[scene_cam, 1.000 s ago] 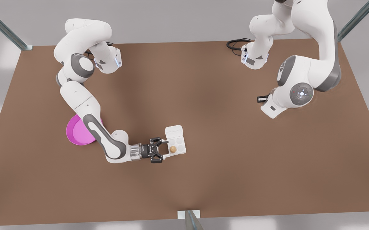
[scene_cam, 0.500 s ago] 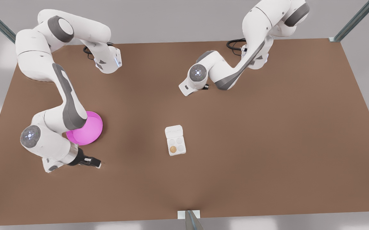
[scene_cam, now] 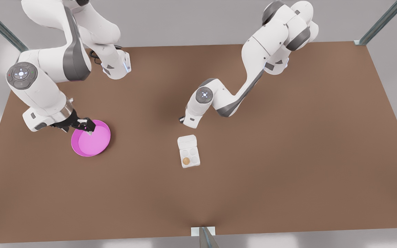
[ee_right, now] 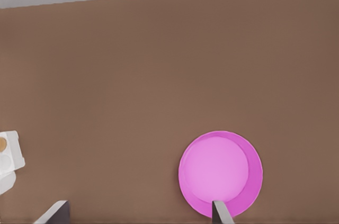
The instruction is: Pack egg into the box and close the box lid
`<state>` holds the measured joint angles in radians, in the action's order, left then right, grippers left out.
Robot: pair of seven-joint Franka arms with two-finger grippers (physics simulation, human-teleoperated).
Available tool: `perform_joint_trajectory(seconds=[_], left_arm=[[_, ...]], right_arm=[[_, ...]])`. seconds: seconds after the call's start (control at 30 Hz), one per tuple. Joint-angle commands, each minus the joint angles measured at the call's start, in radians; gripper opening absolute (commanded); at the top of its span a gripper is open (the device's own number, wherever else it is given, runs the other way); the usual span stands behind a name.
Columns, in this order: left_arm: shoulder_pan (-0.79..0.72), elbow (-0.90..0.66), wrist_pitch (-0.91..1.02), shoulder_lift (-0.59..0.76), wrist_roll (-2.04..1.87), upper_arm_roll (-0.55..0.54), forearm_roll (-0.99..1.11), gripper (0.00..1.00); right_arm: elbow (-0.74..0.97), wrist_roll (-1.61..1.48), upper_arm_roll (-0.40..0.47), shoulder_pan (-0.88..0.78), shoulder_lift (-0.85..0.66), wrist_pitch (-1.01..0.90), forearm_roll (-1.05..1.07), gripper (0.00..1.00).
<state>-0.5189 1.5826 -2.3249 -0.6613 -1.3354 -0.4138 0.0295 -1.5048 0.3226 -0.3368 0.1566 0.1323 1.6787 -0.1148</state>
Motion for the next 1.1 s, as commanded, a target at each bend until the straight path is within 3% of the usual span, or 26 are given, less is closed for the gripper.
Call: perform_joint_trajectory(seconds=[0.0,0.3,0.6,1.07], left_arm=[[0.000,0.010,-0.080,-0.006,-0.433,0.000,0.009,0.21],[0.022,0.007,-0.079,-0.034,0.001,0.001,0.072,0.21],[0.034,0.008,-0.074,-0.054,0.094,-0.002,0.090,0.21],[-0.024,-0.142,-0.074,-0.152,0.090,0.000,0.098,0.21]], right_arm=[[0.008,-0.083,-0.001,0.006,0.012,-0.001,0.026,1.00],[0.008,-0.085,-0.001,0.024,0.026,0.007,0.027,1.00],[0.069,-0.102,0.021,0.075,0.079,-0.001,0.055,1.00],[0.067,-0.106,0.022,0.078,0.096,-0.001,0.049,1.00]])
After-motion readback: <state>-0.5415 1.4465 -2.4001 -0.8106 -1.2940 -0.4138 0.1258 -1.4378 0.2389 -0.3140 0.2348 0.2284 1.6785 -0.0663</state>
